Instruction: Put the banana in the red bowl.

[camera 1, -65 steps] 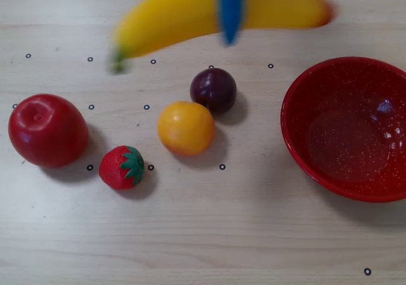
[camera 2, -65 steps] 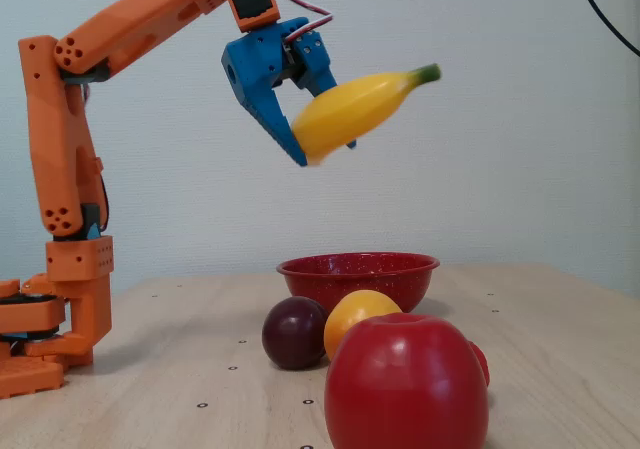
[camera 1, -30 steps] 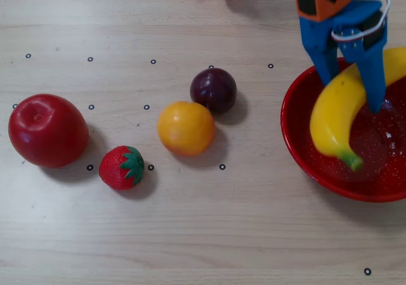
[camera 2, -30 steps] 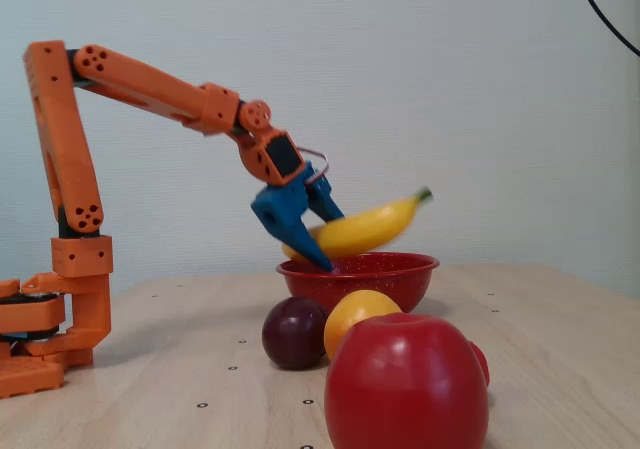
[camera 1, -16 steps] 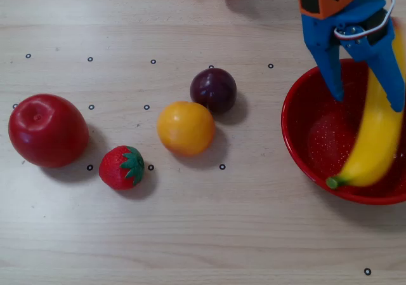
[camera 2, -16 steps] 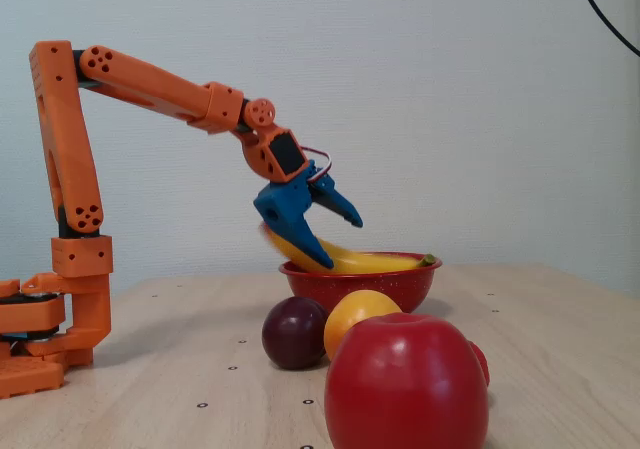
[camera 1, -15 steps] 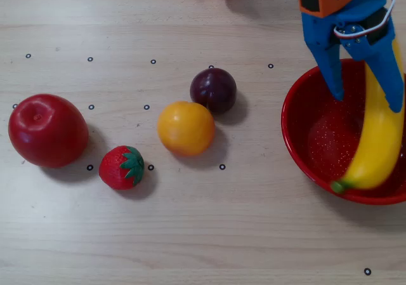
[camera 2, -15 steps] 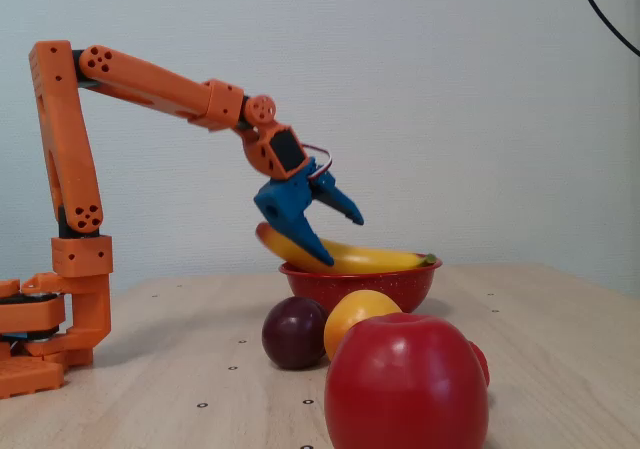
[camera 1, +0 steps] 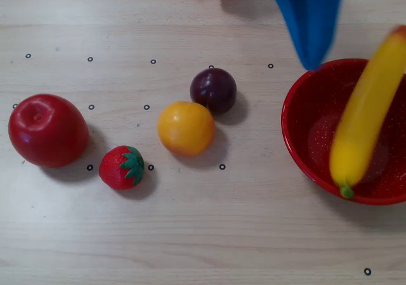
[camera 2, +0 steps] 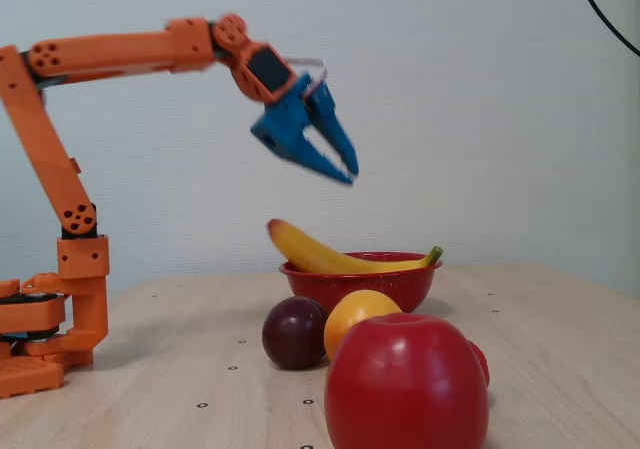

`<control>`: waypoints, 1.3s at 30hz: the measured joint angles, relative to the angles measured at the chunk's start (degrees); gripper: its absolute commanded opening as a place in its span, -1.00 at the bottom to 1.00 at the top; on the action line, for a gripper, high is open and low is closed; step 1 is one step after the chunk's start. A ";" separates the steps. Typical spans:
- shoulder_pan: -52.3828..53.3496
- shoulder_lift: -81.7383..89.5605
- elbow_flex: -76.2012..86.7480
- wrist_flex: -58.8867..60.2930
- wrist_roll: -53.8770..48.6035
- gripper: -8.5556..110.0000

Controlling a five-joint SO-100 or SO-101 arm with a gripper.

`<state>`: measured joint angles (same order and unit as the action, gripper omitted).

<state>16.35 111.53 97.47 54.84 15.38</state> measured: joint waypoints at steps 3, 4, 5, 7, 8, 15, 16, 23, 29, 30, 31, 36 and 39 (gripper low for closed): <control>-4.13 4.66 3.34 2.99 -1.93 -0.85; -5.27 6.24 4.92 3.60 -2.55 -0.85; -6.50 8.79 7.38 3.43 -3.16 -0.85; -8.44 16.44 14.50 0.79 -3.52 -0.85; -9.23 21.27 18.72 -0.44 -3.52 -0.85; -12.83 43.68 41.75 1.23 -3.25 -0.85; -13.54 46.32 44.38 1.23 -3.69 -0.85; -15.21 60.12 57.83 1.23 -3.25 -0.85; -15.82 66.01 68.55 -2.20 -4.04 -0.85; -15.82 66.71 70.31 -3.34 -4.48 -0.85; -15.82 67.32 71.98 -4.13 -5.01 -0.85; -15.91 71.54 77.78 -7.38 -6.77 -0.85; -15.91 71.89 79.98 -9.40 -7.91 -0.85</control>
<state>0.44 183.43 177.45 45.44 7.47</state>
